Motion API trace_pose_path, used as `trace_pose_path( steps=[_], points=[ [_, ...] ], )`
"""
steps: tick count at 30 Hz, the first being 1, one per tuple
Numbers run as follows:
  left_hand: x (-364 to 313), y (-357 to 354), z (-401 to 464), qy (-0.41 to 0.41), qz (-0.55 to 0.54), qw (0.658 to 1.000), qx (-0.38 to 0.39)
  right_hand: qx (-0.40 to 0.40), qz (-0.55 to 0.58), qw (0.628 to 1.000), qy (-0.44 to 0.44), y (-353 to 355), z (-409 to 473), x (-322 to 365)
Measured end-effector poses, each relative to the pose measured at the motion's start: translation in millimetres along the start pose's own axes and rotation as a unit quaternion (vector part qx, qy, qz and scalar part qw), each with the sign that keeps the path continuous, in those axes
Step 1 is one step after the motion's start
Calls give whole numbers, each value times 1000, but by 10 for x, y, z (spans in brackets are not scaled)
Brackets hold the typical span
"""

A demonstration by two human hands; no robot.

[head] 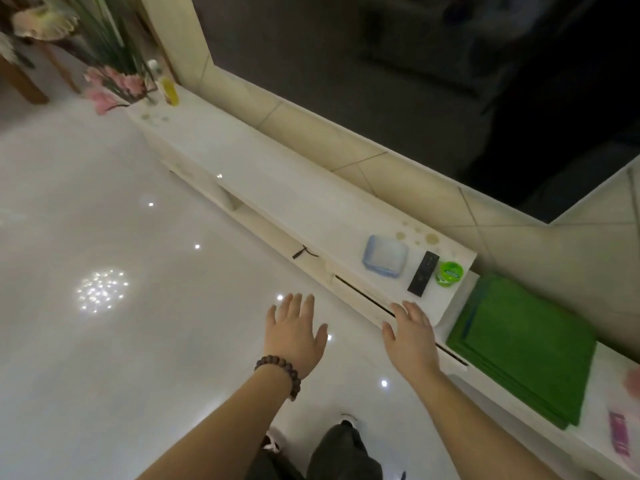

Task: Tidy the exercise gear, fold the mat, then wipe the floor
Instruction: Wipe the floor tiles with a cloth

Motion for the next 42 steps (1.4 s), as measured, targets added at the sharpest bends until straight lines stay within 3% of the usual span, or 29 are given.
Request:
trace_pose_path(
  steps=[7, 13, 19, 23, 27, 33, 42],
  points=[
    [251, -169, 971, -23, 21, 997, 70, 36, 12, 998, -51, -467, 653, 151],
    [443, -294, 2022, -124, 89, 977, 152, 49, 57, 983, -168, -1003, 1266, 250],
    [618, -523, 3077, -204, 131, 956, 167, 36, 99, 962, -252, -1494, 1948, 218],
    [675, -881, 3543, -225, 103, 955, 166, 15, 40, 962, -271, -1702, 2548, -29],
    [811, -1244, 3836, -243, 96, 953, 153, -37, -25, 963, -267, -1852, 3163, -281],
    [1095, -1598, 4005, -275, 89, 945, 149, 42, -89, 956, -276, -2572, 3508, -439],
    [1359, -1741, 3867, -263, 83, 942, 191, -86, -57, 955, -276, -2289, 3277, -419]
  ],
)
Point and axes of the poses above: each hand's wrist, its own z-axis towards the middle knuckle, its own y-axis out of the back of the hand, x = y × z, the point moved 9 cm from there along z, towards the middle knuckle, and after that the axes turned 14 degrees about -z, right-handed, at the moved point
